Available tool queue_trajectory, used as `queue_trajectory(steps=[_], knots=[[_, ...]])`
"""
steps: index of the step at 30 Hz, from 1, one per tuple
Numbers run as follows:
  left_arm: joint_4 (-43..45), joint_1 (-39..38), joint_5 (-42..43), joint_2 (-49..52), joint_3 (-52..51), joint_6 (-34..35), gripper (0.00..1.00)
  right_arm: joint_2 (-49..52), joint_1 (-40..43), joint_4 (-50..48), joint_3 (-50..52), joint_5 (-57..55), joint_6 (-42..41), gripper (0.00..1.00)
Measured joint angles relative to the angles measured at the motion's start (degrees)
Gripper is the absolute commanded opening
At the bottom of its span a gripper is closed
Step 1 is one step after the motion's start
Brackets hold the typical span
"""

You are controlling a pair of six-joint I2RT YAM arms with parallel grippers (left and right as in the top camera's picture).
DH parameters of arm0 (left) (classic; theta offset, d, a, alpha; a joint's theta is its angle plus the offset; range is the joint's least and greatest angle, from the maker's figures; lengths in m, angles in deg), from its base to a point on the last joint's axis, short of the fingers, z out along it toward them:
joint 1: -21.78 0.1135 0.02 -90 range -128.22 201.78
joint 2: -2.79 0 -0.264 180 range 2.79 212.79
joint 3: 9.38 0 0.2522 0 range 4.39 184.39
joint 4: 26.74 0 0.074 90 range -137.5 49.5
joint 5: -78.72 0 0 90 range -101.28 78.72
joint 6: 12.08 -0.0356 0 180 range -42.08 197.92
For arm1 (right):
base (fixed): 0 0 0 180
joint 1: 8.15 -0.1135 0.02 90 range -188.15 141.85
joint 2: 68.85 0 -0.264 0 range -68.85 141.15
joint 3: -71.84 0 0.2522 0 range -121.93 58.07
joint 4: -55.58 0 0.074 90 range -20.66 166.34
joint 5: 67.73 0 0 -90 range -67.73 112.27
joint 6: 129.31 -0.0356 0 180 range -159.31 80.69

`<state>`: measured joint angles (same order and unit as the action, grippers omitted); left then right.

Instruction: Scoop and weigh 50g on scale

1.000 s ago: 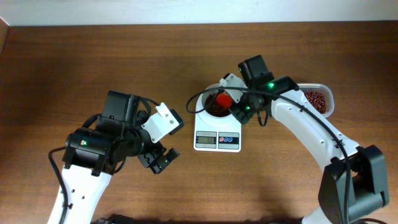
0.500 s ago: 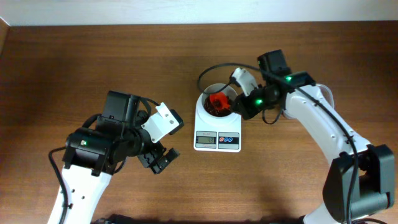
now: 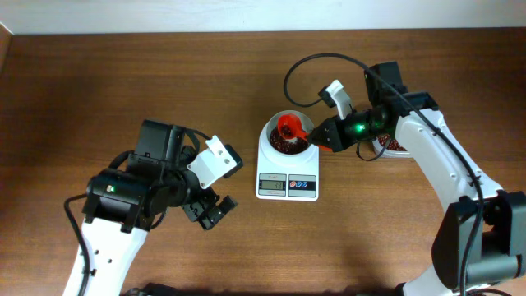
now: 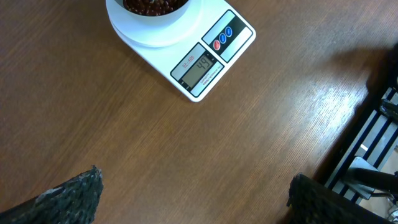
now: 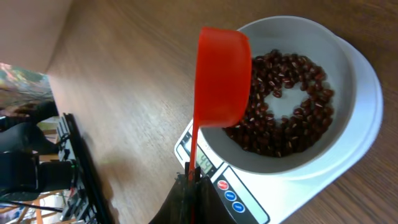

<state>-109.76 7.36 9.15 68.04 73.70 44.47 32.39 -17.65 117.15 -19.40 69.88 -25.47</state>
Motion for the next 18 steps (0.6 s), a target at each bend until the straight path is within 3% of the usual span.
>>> queue_trajectory(steps=[7, 12, 18], knots=[[0.0, 0.0, 0.0, 0.0, 0.0, 0.0, 0.99, 0.0, 0.0, 0.1, 0.0, -5.1, 0.0, 0.04], [0.0, 0.0, 0.0, 0.0, 0.0, 0.0, 0.99, 0.0, 0.0, 0.4, -1.5, -0.5, 0.1, 0.04], [0.0, 0.0, 0.0, 0.0, 0.0, 0.0, 0.99, -0.5, 0.0, 1.8, -5.0, -10.4, 0.1, 0.04]])
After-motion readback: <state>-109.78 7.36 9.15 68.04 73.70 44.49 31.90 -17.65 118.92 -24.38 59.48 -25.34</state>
